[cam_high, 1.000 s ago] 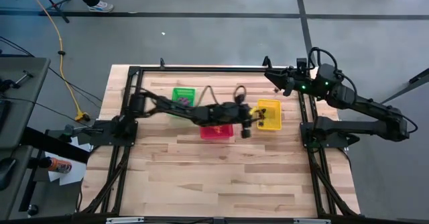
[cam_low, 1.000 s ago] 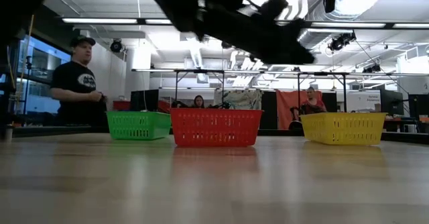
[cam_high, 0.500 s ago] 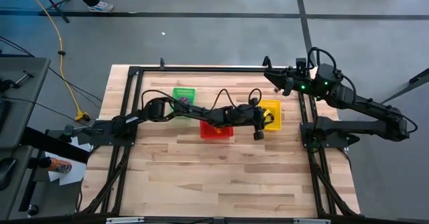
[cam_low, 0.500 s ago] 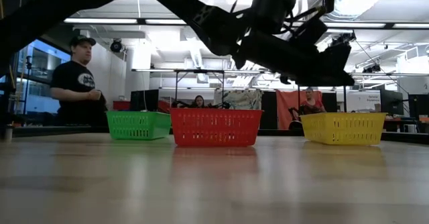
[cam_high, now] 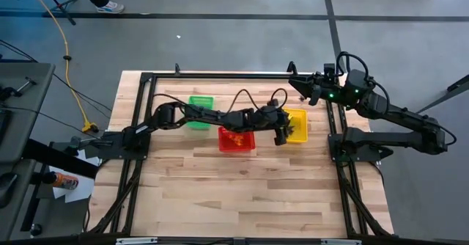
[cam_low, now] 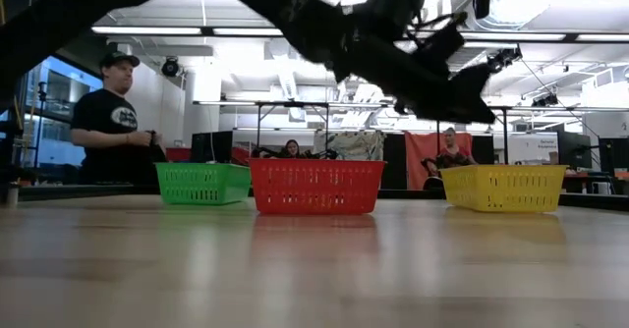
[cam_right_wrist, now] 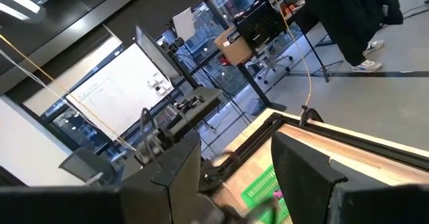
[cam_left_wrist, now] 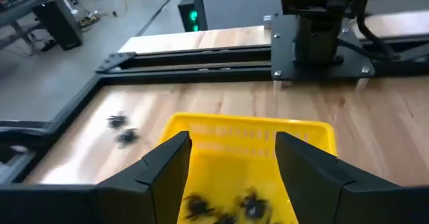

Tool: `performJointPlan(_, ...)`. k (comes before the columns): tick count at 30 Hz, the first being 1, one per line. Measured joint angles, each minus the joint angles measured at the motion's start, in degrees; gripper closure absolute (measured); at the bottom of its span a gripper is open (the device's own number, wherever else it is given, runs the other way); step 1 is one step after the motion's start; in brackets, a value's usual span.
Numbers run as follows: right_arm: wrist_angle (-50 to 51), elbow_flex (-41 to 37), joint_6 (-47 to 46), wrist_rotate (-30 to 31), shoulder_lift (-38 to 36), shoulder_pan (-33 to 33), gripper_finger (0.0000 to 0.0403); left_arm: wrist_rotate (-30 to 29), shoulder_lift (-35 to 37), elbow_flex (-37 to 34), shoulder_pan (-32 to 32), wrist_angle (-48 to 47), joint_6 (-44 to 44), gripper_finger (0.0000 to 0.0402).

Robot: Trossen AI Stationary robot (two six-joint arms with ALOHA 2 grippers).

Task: Sort Halloween decoration
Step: Put the black spider toy into the yellow bin

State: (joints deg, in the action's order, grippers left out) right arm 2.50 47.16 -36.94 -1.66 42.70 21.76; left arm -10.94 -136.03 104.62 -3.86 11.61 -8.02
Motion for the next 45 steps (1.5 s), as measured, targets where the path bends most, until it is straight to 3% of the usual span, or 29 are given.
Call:
performJointPlan(7,-0.26,0.0,2.94,1.11,0.0,0.01,0.0226,-0.34,11.35,0.05,-2.42,-23.99,-5.73,0.0194)
performJointPlan(12,0.03,0.0,2.94,2.74,0.0,0.02,0.0226,0.59,19.72,-0.1,-6.2,-39.57,0.9,0.0194)
performJointPlan(15,1.1,0.02,3.6,2.74,0.0,0.02,0.0226,2.45,25.24,-4.1,-8.44,-42.32,5.54,0.0195)
performJointPlan(19,2.88,0.02,3.99,2.88,-0.02,0.02,0.0226,3.21,35.18,-15.95,-10.05,-35.61,9.81,0.0195)
performJointPlan(28,5.48,0.02,2.92,5.41,0.04,0.02,0.0226,2.92,62.13,-54.35,-9.82,-3.58,20.82,0.0195)
performJointPlan(33,6.11,0.02,2.44,7.45,0.5,0.0,0.0226,2.91,75.44,-70.15,-9.53,8.85,25.6,0.0195)
performJointPlan(38,6.07,0.02,2.46,7.71,2.46,0.01,0.0226,2.91,85.01,-77.48,-9.55,15.0,27.89,0.0195)
performJointPlan(45,5.91,0.02,2.45,7.62,6.68,0.01,0.0226,2.91,90.91,-77.88,-9.55,15.41,27.93,0.0195)
